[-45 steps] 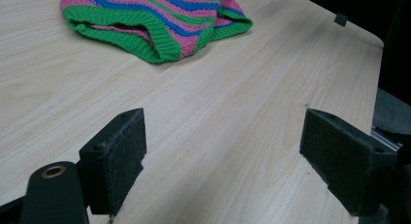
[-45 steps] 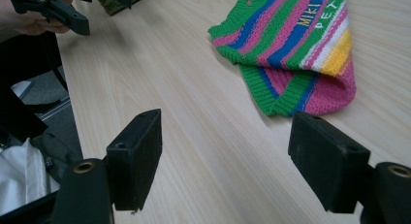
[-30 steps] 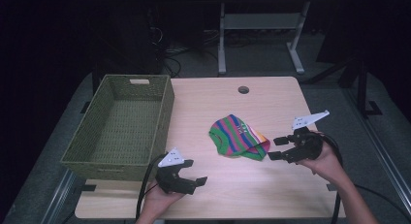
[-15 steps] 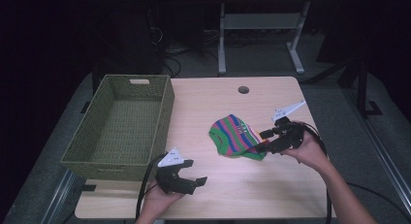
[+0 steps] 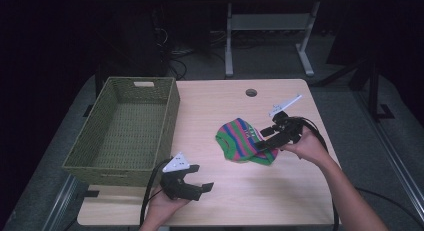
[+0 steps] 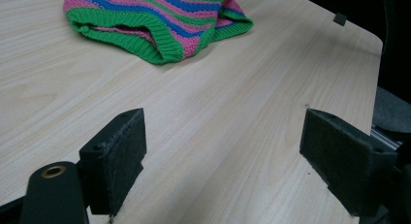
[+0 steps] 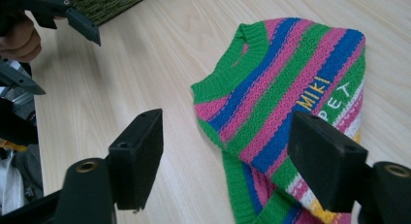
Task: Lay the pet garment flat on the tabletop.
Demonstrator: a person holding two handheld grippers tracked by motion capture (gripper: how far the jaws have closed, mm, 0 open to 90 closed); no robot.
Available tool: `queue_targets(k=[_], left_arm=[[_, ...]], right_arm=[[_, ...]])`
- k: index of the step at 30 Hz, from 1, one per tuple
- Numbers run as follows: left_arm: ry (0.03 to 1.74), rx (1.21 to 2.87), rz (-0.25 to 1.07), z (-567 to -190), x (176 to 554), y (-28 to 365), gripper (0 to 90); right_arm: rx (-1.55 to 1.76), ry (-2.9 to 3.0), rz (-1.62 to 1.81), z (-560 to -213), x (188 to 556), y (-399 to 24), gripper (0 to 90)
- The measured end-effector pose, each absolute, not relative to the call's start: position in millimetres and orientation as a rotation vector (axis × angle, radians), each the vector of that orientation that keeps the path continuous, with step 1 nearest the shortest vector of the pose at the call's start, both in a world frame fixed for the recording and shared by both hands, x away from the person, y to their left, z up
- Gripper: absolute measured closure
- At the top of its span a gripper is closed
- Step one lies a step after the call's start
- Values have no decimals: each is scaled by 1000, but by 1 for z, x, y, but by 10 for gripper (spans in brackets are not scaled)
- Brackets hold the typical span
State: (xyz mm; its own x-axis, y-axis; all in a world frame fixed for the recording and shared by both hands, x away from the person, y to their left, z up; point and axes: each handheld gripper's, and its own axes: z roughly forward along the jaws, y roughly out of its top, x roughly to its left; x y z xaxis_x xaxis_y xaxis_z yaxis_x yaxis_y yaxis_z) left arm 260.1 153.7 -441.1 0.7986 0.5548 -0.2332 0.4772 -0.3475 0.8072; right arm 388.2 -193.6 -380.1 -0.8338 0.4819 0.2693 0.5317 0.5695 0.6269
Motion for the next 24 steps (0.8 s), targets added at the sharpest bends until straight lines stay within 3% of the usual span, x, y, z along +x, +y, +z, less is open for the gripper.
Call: queue_targets(k=[24], left_arm=[[748, 2017, 102, -441, 260, 152, 165]], right_arm=[[-932, -2763, -944, -404, 420, -163, 320]])
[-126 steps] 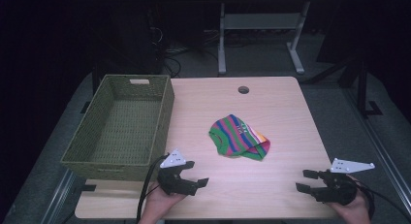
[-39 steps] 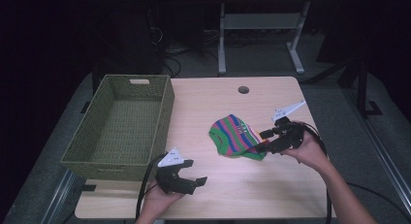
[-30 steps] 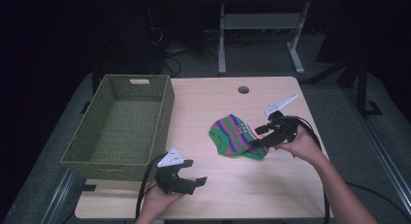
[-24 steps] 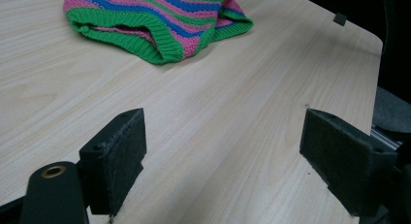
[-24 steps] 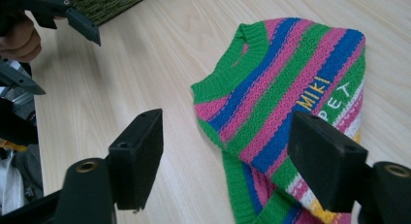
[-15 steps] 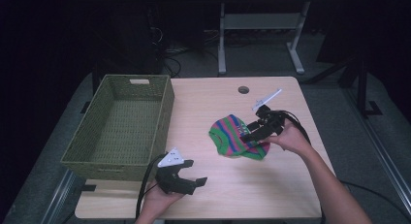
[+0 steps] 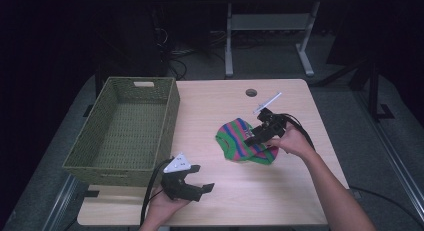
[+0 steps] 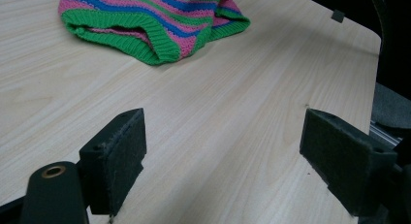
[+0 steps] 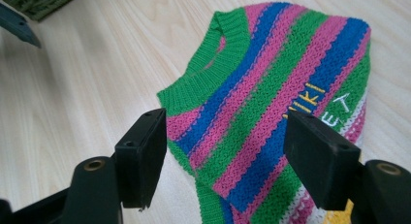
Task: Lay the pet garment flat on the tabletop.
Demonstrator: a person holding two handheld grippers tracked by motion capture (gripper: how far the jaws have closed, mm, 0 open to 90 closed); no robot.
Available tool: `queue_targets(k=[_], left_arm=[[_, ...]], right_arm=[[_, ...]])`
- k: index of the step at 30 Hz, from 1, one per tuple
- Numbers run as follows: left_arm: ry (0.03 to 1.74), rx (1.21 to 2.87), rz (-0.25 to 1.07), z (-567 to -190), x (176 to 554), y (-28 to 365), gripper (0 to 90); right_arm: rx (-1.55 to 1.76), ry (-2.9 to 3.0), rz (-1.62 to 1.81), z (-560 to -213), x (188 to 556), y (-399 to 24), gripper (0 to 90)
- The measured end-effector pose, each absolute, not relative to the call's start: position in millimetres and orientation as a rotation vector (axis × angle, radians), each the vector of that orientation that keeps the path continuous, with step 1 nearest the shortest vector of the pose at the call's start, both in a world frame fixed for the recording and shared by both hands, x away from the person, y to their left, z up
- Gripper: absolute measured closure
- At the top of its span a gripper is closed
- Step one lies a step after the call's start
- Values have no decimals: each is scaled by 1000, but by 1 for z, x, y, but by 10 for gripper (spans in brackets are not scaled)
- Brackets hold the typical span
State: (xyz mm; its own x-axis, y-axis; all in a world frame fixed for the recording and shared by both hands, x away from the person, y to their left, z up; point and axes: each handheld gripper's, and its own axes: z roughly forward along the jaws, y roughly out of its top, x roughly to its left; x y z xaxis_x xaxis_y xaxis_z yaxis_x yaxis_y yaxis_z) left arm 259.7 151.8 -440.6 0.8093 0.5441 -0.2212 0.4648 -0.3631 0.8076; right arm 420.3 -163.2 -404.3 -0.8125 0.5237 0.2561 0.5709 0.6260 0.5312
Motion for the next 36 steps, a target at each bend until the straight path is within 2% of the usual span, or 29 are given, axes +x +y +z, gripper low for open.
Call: queue_targets(k=[36], left_arm=[[738, 2023, 97, -441, 260, 151, 165]], right_arm=[[-1049, -2811, -784, -441, 438, -144, 385]])
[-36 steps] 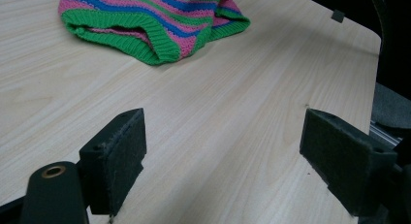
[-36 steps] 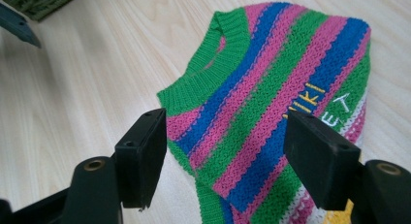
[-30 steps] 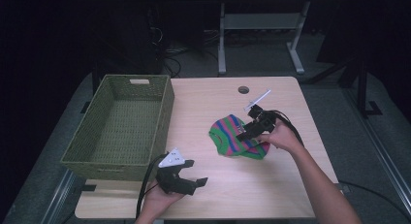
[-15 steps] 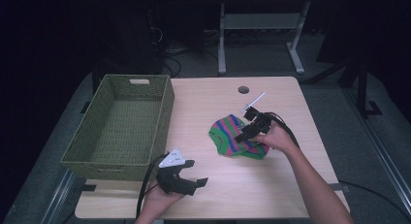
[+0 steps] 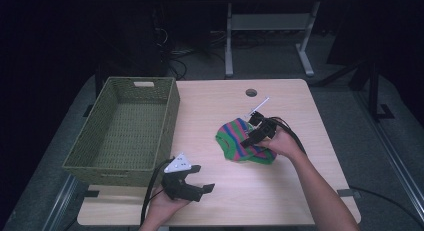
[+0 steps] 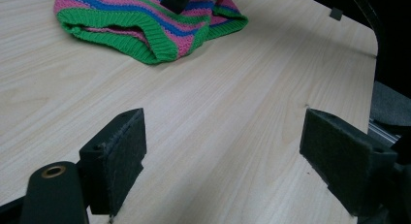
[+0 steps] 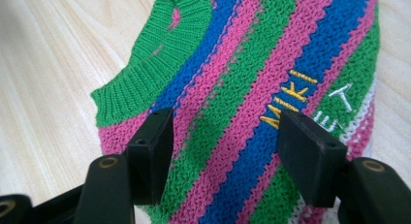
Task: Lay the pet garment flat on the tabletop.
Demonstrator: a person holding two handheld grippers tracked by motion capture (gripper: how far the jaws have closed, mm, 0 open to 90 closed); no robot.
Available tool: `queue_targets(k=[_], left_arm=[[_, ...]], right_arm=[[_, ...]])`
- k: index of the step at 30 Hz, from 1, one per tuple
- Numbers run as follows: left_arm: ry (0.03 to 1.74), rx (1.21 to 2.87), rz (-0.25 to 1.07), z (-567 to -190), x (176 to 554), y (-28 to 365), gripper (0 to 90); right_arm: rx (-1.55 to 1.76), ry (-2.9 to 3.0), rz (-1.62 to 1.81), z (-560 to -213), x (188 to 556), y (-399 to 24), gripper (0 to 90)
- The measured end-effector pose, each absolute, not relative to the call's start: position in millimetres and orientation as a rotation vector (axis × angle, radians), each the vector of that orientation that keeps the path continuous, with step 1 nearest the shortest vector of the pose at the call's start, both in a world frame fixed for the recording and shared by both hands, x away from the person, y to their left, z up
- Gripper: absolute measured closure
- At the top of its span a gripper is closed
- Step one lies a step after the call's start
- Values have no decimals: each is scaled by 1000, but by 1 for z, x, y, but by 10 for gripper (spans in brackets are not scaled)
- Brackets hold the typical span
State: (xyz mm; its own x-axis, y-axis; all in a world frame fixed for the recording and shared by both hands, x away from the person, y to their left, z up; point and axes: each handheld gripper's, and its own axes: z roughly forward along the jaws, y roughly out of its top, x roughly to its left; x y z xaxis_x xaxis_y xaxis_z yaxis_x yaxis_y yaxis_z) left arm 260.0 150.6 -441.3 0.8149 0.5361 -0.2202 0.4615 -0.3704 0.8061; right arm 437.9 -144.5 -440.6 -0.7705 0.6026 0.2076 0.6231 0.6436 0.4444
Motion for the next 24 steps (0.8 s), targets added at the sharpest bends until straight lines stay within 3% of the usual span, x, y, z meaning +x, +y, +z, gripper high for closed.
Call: queue_targets(k=[24], left_arm=[[731, 2045, 102, -443, 259, 145, 166]], right_arm=[[-1066, -3011, -645, -445, 426, -125, 452]])
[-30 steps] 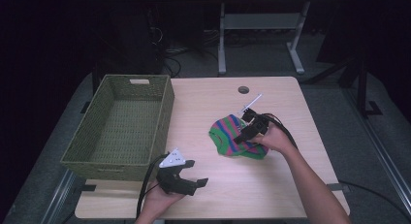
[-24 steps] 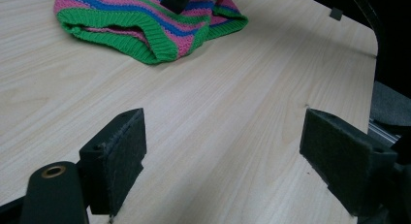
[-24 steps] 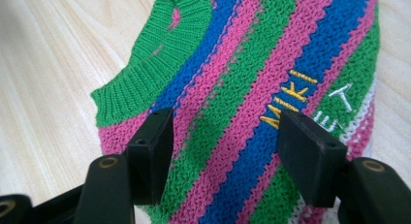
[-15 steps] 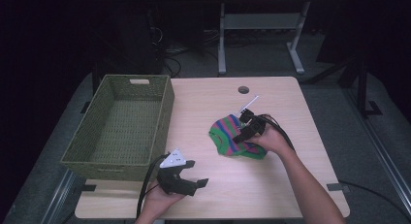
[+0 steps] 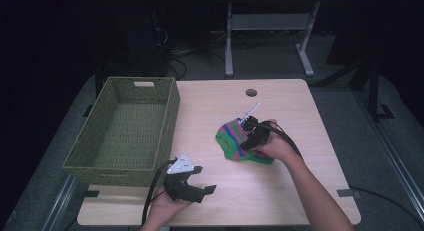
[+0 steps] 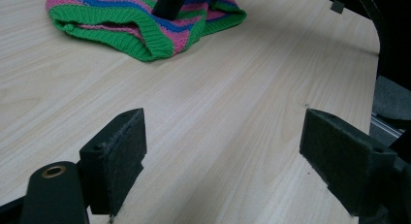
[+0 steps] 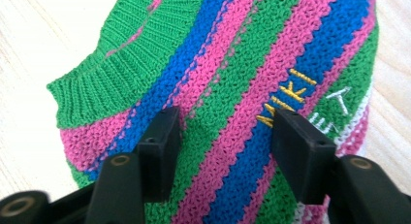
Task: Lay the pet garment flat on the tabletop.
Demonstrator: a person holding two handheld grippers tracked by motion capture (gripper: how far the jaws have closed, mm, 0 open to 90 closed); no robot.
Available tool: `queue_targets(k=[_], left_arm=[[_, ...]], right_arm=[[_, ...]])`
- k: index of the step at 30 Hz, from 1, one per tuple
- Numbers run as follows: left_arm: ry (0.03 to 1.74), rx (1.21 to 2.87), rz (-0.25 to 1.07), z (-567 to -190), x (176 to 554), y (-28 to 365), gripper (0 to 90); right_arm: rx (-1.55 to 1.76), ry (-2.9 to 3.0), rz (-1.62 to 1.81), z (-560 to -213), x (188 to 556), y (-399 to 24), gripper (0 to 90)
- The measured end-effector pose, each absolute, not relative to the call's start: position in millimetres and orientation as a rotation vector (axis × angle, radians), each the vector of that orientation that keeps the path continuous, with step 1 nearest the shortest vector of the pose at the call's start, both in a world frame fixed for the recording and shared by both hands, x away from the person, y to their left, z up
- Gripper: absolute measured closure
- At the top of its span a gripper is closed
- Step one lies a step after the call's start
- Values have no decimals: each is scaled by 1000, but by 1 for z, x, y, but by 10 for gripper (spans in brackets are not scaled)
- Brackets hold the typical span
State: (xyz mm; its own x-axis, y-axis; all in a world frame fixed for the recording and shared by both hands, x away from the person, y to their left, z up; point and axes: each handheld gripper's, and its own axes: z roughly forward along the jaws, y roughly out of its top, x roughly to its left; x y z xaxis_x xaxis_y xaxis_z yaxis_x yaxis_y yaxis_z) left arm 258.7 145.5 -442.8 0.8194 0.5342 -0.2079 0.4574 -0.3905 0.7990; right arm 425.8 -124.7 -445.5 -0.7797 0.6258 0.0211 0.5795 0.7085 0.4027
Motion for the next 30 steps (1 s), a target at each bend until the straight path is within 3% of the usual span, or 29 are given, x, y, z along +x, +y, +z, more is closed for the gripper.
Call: queue_targets(k=[8, 21, 30], left_arm=[[731, 2051, 104, -443, 259, 144, 166], [731, 2054, 104, -444, 260, 145, 166], [732, 2052, 103, -444, 260, 145, 166]], right_arm=[[1027, 2802, 529, -443, 429, -119, 514], [1053, 2785, 481, -441, 434, -118, 711], [1067, 2780, 469, -440, 435, -118, 751]])
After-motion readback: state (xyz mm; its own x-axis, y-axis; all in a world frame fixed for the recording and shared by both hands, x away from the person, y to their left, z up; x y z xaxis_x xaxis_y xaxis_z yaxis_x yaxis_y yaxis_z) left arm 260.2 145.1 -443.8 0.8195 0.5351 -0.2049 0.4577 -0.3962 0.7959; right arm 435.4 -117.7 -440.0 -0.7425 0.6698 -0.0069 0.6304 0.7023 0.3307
